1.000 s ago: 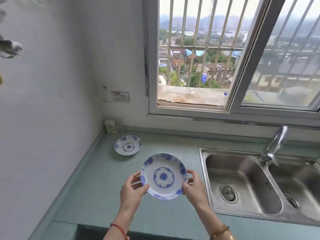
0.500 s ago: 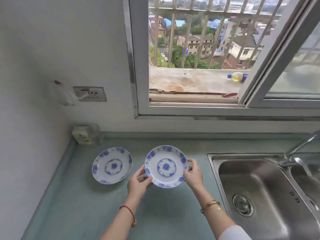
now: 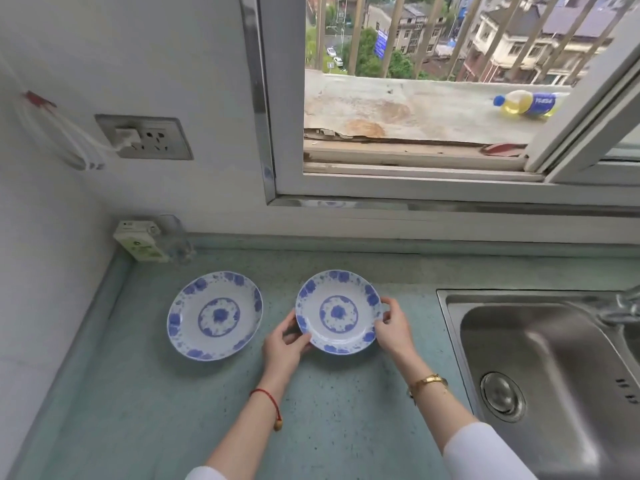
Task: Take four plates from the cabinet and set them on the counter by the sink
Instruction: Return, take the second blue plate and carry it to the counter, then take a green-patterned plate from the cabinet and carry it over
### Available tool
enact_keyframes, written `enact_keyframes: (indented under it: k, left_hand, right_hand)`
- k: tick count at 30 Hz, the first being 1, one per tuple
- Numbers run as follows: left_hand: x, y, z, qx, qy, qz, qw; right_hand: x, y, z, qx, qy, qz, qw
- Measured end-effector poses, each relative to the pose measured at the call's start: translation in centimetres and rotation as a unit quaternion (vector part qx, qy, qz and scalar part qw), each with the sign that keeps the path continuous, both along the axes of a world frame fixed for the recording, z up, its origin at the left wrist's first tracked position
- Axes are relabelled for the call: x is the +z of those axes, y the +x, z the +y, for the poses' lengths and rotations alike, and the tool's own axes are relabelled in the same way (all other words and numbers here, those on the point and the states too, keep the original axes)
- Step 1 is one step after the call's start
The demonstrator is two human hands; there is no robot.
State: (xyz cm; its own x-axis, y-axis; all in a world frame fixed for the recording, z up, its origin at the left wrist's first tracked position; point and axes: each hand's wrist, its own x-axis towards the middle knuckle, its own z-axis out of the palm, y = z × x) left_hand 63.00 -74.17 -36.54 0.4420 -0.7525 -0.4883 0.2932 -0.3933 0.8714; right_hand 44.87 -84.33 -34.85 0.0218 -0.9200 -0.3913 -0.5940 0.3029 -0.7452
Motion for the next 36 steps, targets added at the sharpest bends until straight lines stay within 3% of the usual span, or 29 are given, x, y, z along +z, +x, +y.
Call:
enact_keyframes:
  k: [10,13,16,23,33,36]
  left_hand:
    - [1.0,0.0,0.3,-0.027,0.007,-0.035,0.999]
    - [2.8,0.4,1.6,-0.019,0.014,-0.081,0.996]
    - [5.9,1.2,3.9,-0.006,-0.018,-0.137,0.99]
    - [14.2,0.8,12.9,0.087,-0.122,-0.179,0.972]
    - [19.7,-12.4,29.9,0.308,-0.165,-0.199,0.916]
    - [21.0,-17.4,35.3,0.394,-0.156,-0.208,0.881]
  right_hand:
    - [1.0,0.2,0.5,-0.011,-0.001,0.023,1.0]
    - [3.0,0.2,1.5,-0.044,-0.042,0.036,0.997]
    - [6.3,0.4,3.0,-0.038,-0.09,-0.025,0.995]
    - [14.1,1.5,10.4,0.135,-0.047,-0.23,0.963]
    - [19.1,-3.4,21.3,0.338,0.011,-0.318,0.885]
    - [20.0,-4.8,25.4,0.409,0.019,-0.333,0.85]
